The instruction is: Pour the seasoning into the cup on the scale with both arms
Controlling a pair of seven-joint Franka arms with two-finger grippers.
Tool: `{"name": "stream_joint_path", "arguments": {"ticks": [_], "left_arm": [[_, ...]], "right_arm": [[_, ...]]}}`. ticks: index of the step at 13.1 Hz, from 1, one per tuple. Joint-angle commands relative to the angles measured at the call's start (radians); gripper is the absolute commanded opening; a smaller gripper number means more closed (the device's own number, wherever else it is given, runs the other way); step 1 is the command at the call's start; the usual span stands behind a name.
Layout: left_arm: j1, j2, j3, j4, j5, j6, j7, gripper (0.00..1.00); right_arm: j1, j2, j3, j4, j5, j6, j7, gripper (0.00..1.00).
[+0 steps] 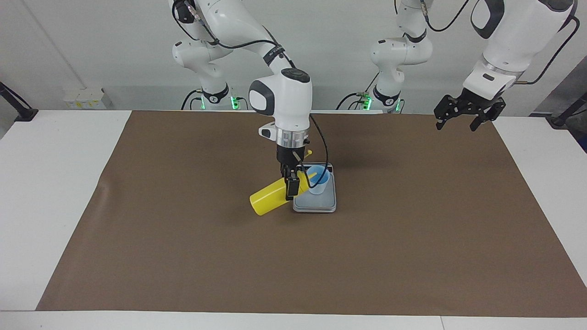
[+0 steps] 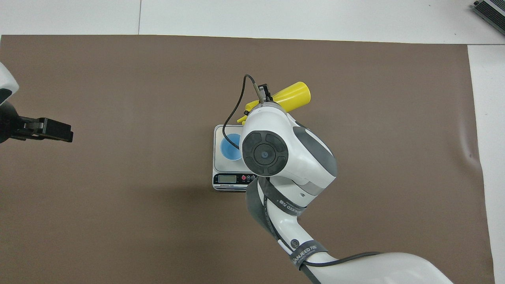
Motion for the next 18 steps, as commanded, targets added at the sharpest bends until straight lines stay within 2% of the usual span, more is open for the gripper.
{"name": "stream_joint_path", "arguments": {"ticks": [1,5,8,12,16,18], "left_arm": [[0.012,-0.02,-0.008,-0.019,0.004,0.003,0.01,1.0],[0.012,-0.02,-0.008,-0.019,0.004,0.003,0.01,1.0],[0.012,-0.02,-0.008,-0.02,0.004,0.002,0.01,1.0],[0.012,-0.02,-0.006,-0.019,0.004,0.003,0.01,1.0],[0.012,-0.02,-0.008,-0.019,0.004,0.003,0.01,1.0],[0.012,-0.02,-0.008,-0.019,0.004,0.003,0.01,1.0]], "right_arm": [[0.018,-0.033,0.003,-0.046,-0.112,0.021,0.013,0.0],[0.046,-0.049,0.001,-0.069,-0.212,0.009,0.017,0.0],[0.084,-0.035,0.003,-0.077,-0.415,-0.059,0.02,0.0],[0.096,-0.041,0.003,-0.083,-0.583,-0.111,0.051,0.0],[0.177,-0.009,0.003,-0.086,-0.707,-0.195,0.198,0.0],[0.185,-0.009,0.001,-0.1,-0.72,-0.2,0.214,0.0]]}}
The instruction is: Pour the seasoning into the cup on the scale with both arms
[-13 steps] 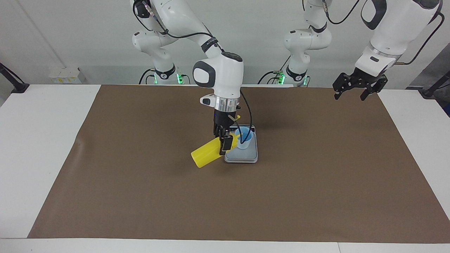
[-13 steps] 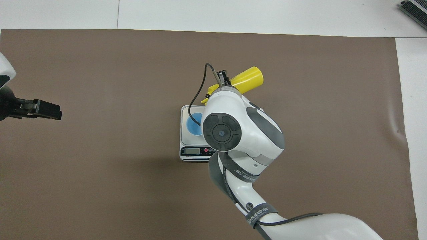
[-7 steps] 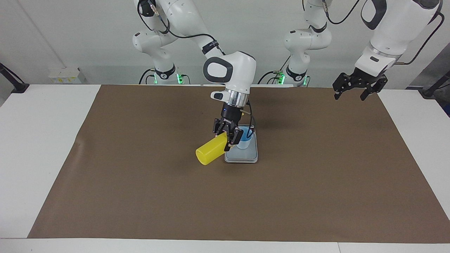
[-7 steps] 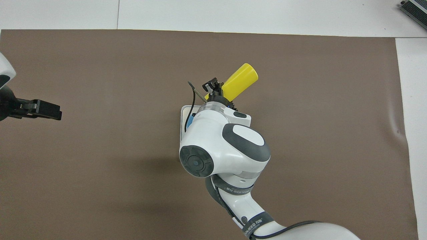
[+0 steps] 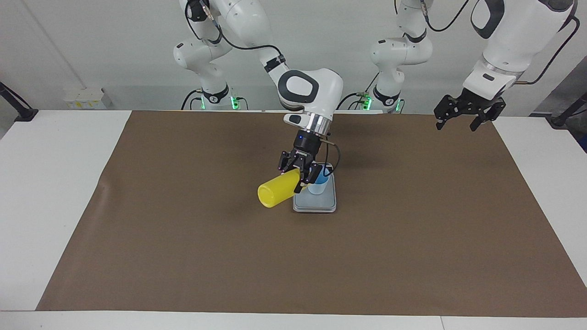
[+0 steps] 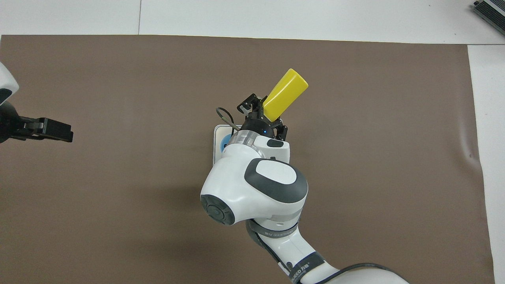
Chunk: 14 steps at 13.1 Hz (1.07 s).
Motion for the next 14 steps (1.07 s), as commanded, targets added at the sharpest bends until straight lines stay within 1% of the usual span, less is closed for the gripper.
{"name": "stream_joint_path", "arguments": {"ticks": [1,3,4,8,9,11,14], "left_arm": [[0.012,-0.02,-0.008,-0.019,0.004,0.003,0.01,1.0],[0.012,-0.02,-0.008,-0.019,0.004,0.003,0.01,1.0],[0.012,-0.02,-0.008,-0.019,0.004,0.003,0.01,1.0],[0.012,-0.02,-0.006,-0.019,0.004,0.003,0.01,1.0],[0.012,-0.02,-0.008,-0.019,0.004,0.003,0.01,1.0],[0.012,-0.02,-0.008,-0.019,0.004,0.003,0.01,1.0],[0.012,-0.02,-0.008,-0.019,0.004,0.003,0.01,1.0]], "right_arm": [[0.005,-0.01,-0.002,-0.024,-0.077,-0.006,0.048,0.0],[0.0,0.005,-0.002,-0.025,-0.173,0.003,0.102,0.0],[0.0,0.009,-0.002,-0.025,-0.191,0.003,0.119,0.0],[-0.006,0.013,-0.002,-0.019,-0.191,0.006,0.125,0.0],[-0.012,0.015,-0.002,-0.016,-0.182,0.008,0.125,0.0],[-0.03,0.015,0.0,-0.008,-0.143,0.07,0.125,0.0],[-0.073,-0.01,0.0,0.031,0.03,0.11,0.11,0.0]]}}
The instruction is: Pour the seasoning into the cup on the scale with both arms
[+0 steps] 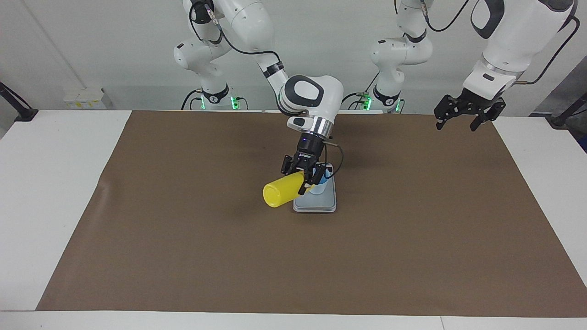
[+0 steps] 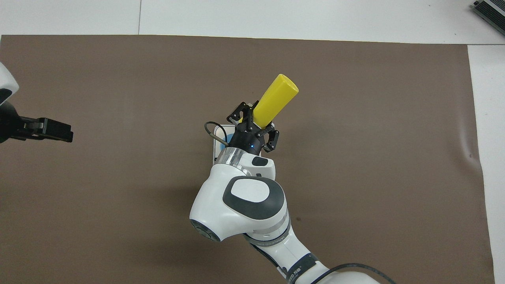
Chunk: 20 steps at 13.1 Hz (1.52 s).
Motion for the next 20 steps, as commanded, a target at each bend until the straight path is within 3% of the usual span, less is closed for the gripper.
{"name": "stream_joint_path", "arguments": {"ticks": [1,7,16,20], "left_arm": [[0.012,-0.02,-0.008,-0.019,0.004,0.003,0.01,1.0],[0.012,-0.02,-0.008,-0.019,0.004,0.003,0.01,1.0],[0.012,-0.02,-0.008,-0.019,0.004,0.003,0.01,1.0],[0.012,-0.02,-0.006,-0.019,0.004,0.003,0.01,1.0]], "right_arm": [[-0.043,-0.031,0.007,0.027,0.128,0.027,-0.003,0.0],[-0.14,-0.056,0.007,0.044,0.461,0.032,-0.049,0.0],[-0.273,-0.091,0.004,0.069,1.242,0.063,-0.4,0.0],[-0.347,-0.091,0.005,0.066,1.411,0.049,-0.477,0.0]]}}
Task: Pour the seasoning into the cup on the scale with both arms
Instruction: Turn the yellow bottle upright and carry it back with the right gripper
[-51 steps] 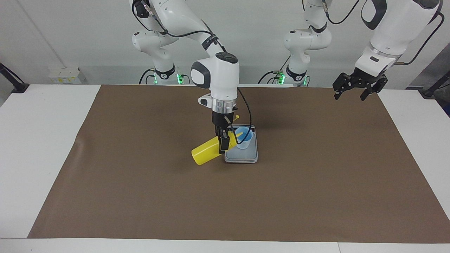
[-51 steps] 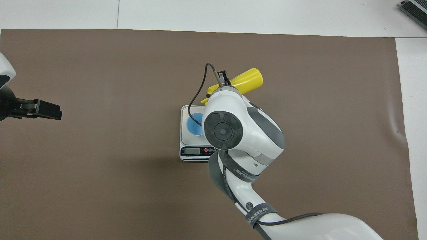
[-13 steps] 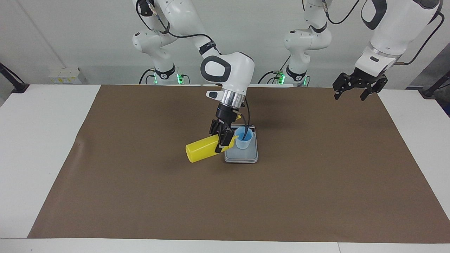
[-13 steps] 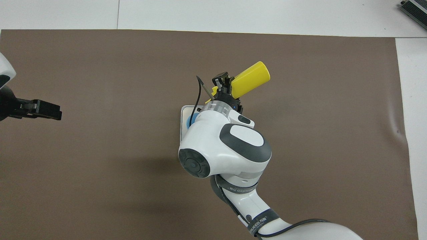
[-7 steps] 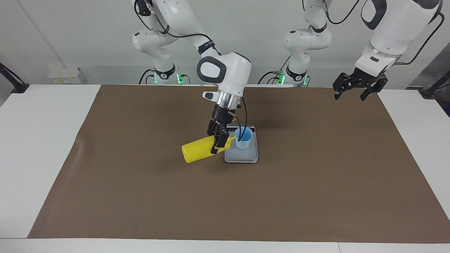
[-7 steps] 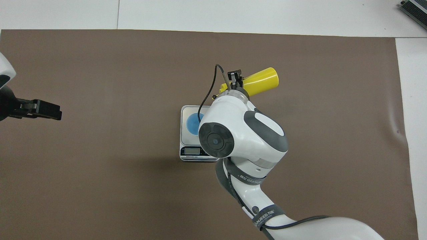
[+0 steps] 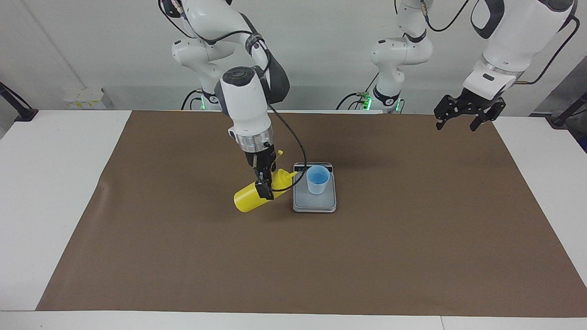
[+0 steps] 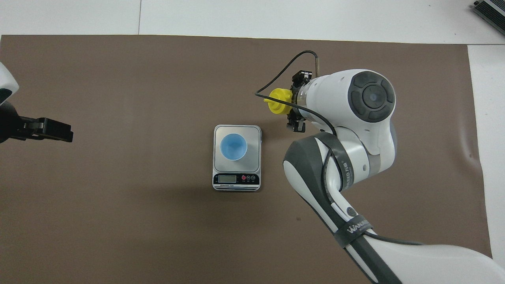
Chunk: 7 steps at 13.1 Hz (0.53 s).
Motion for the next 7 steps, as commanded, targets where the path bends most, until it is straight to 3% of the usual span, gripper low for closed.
{"name": "stream_joint_path", "arguments": {"ticks": [1,3,7], "left_arm": [[0.012,-0.02,-0.008,-0.019,0.004,0.003,0.01,1.0],[0.012,-0.02,-0.008,-0.019,0.004,0.003,0.01,1.0],[0.012,-0.02,-0.008,-0.019,0.004,0.003,0.01,1.0]], "right_arm": [[-0.057,-0.009,0.008,0.001,0.143,0.002,-0.062,0.0],[-0.107,-0.009,0.007,-0.004,0.281,-0.009,-0.138,0.0],[-0.183,-0.015,0.008,-0.021,0.387,-0.065,-0.181,0.0]]}}
